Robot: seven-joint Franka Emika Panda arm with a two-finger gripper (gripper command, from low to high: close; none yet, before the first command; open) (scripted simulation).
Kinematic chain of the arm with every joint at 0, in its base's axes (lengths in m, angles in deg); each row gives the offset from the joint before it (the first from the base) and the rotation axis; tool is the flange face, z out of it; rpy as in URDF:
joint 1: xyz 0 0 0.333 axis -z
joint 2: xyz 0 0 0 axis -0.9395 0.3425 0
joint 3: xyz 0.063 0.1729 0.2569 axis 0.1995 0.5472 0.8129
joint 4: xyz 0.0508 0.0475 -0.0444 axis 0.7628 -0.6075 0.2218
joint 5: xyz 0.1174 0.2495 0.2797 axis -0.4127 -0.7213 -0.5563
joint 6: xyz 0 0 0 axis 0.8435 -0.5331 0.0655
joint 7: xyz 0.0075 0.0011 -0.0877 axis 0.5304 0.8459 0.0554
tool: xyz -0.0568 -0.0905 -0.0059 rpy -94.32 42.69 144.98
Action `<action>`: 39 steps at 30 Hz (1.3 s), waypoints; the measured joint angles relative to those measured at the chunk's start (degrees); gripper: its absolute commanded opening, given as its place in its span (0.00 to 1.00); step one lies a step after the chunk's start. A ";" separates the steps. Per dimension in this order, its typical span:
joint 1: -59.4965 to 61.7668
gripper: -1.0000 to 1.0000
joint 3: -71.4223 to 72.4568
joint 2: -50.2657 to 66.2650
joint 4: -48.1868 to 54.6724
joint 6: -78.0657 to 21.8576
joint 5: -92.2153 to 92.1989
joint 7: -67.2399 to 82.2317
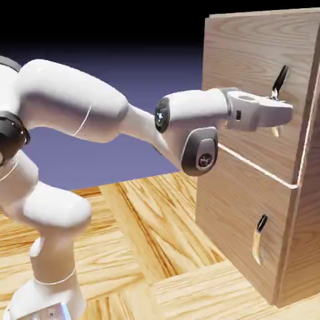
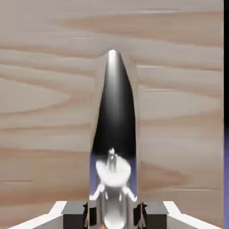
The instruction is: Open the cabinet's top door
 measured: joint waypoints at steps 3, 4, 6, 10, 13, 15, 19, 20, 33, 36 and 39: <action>6.22 0.00 5.85 0.03 -2.71 0.78 -3.51 0.94; 8.30 0.00 7.86 -0.05 -3.63 1.01 -4.73 1.30; 12.45 0.00 11.96 -0.41 -5.47 1.41 -7.31 2.08; 20.50 0.00 20.26 -1.76 -9.10 1.92 -12.82 3.71; 26.29 0.00 26.49 -3.26 -11.75 2.07 -17.11 4.80; 30.04 0.00 30.64 -4.49 -13.48 2.03 -20.02 5.41; 37.31 0.00 38.95 -7.52 -16.80 1.56 -25.84 6.18; 39.08 0.00 41.02 -8.41 -17.60 1.34 -27.28 6.26; 62.25 0.00 61.08 -17.69 -23.53 -2.03 -24.91 -8.78; 65.82 0.00 61.45 -17.23 -22.96 -1.39 -17.51 -15.65; 69.13 0.00 61.53 -16.81 -22.23 -0.56 -10.05 -22.42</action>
